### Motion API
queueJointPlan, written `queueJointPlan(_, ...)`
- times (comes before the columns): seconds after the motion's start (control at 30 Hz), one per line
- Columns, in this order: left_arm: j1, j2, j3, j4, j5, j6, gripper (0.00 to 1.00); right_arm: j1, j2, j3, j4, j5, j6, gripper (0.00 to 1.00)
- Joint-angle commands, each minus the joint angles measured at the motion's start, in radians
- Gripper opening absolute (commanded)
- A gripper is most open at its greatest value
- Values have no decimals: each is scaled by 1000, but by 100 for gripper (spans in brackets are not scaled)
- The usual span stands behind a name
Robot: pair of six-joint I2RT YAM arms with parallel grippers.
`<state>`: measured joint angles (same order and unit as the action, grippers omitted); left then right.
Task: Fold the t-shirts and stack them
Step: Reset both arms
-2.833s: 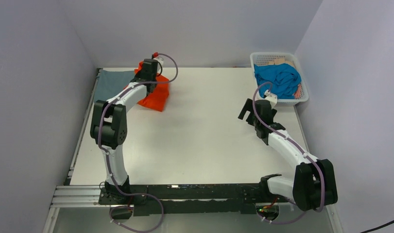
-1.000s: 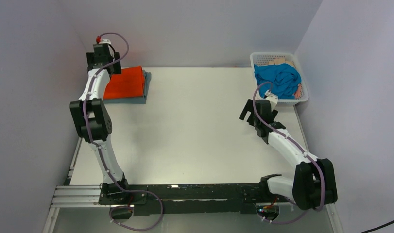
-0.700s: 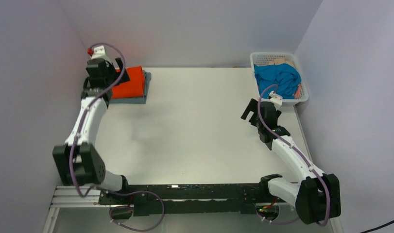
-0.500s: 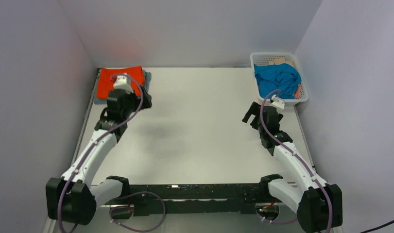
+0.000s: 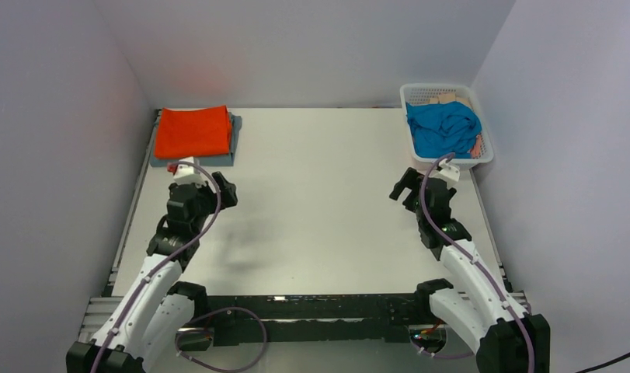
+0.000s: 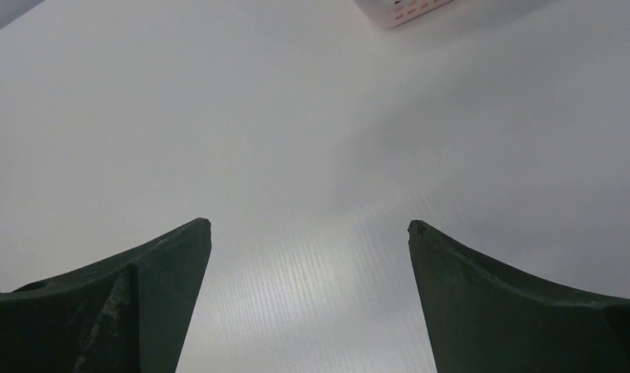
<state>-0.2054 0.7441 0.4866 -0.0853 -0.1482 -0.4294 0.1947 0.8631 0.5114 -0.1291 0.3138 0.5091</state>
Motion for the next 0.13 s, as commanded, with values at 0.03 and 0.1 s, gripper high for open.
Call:
queueJointPlan(0.03, -1, -31, 11, 23, -44, -2, 99, -4, -40, -9, 60, 20, 9, 100)
queueJointPlan(0.1, -2, -40, 16, 13, -45, 5, 100, -4, -57, -15, 68, 31, 14, 100)
